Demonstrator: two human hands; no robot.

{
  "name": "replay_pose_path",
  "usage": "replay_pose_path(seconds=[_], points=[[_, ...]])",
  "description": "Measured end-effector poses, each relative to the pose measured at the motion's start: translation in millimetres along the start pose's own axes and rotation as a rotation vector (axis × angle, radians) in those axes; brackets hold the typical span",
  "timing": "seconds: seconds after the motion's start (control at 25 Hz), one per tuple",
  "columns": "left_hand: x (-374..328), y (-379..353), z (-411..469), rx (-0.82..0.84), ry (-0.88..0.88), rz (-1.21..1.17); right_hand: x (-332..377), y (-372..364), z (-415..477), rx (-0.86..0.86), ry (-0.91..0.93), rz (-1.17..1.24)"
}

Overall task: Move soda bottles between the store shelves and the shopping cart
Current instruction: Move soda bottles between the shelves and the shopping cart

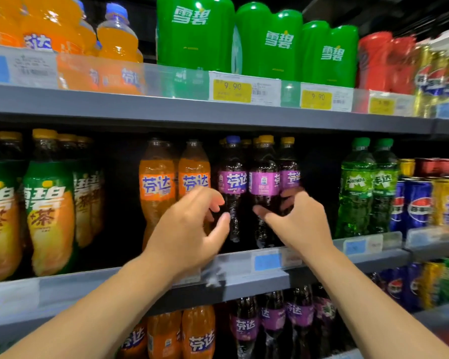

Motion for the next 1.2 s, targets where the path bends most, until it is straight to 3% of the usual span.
replay_pose_path(seconds=[0.16,0.44,0.64,0.96,1.12,1.2], points=[[-8,-49,7,0.171,0.25,-0.072,2,-14,-3,0.055,-0.036,-0.035],[3,-74,30,0.074,0.349,-0.17,0,-12,-8,0.103,-0.146,0.139],[4,-82,39,0.019,0.324,-0.115,-13,-3,-3,0.236,-0.152,0.175],[4,-87,34,0.017,0.195,-0.007,-14,2,-3,0.181,-0.151,0.257],[10,-85,32,0.05,0.188,-0.019,-31,26,20,-0.089,-0.094,0.291],[8,-85,30,0.086,0.213,-0.11,-41,23,32,0.032,-0.209,0.303]])
Point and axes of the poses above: each hand's wrist, its own z-axis towards the middle knuckle, its own y-axis out of the back of the hand, x = y × z, the point moved 1 cm from there along z, towards the middle knuckle, and after that the axes turned 13 degrees about -x, right-handed, at the moved point
